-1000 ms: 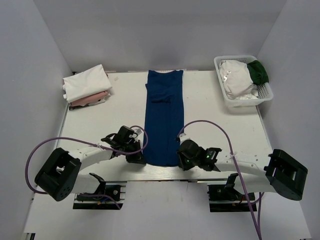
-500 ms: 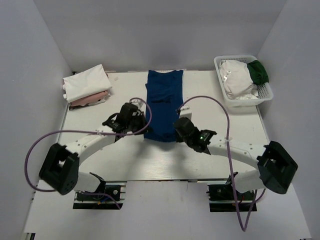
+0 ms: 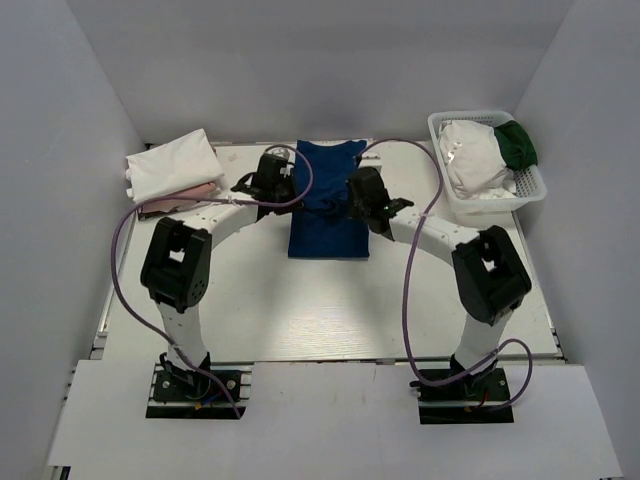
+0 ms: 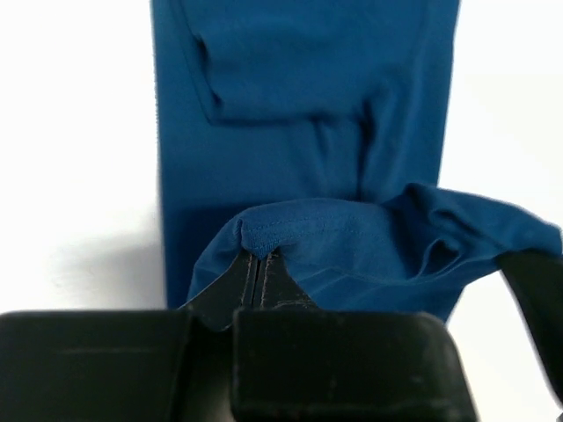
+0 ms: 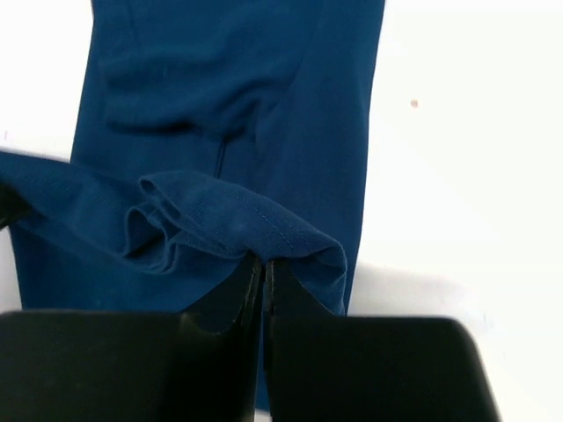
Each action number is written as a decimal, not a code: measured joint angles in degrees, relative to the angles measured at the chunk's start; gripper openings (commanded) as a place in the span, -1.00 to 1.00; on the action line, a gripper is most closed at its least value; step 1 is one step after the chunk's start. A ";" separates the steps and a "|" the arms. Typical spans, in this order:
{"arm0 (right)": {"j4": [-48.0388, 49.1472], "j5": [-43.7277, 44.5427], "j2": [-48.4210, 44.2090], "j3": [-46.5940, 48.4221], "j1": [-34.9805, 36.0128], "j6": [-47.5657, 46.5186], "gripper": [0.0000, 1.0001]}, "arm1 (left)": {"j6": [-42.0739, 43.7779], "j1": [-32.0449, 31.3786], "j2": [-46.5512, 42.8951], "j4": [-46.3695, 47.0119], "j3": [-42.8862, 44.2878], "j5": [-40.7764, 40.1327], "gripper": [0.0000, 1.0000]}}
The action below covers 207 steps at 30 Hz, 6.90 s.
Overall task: Fold and stack the t-shirts
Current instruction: Fold the folded rectangular tshirt in 1/3 of the way, then grab one side of the 2/3 rectangular tshirt with both arms, then fold the long partially folded tshirt into a neat square, then put the neatly folded tshirt into the corner of the board with the left arm
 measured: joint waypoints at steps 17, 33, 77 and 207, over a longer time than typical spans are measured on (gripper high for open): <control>-6.88 -10.71 17.20 18.08 -7.10 -0.50 0.41 | 3.30 3.50 13.05 -3.30 15.50 1.77 0.99; -4.72 -21.35 -1.46 -11.15 -7.28 6.45 0.49 | 3.48 2.62 -3.50 -1.86 -13.49 5.64 0.76; -5.42 -26.73 -23.04 -7.56 -4.22 8.33 -1.00 | 0.72 0.26 -27.67 -3.23 -13.31 2.36 -1.00; 0.17 -11.06 -12.11 -11.15 -17.92 0.22 0.81 | 51.49 32.06 20.98 -18.10 50.75 -14.25 -1.00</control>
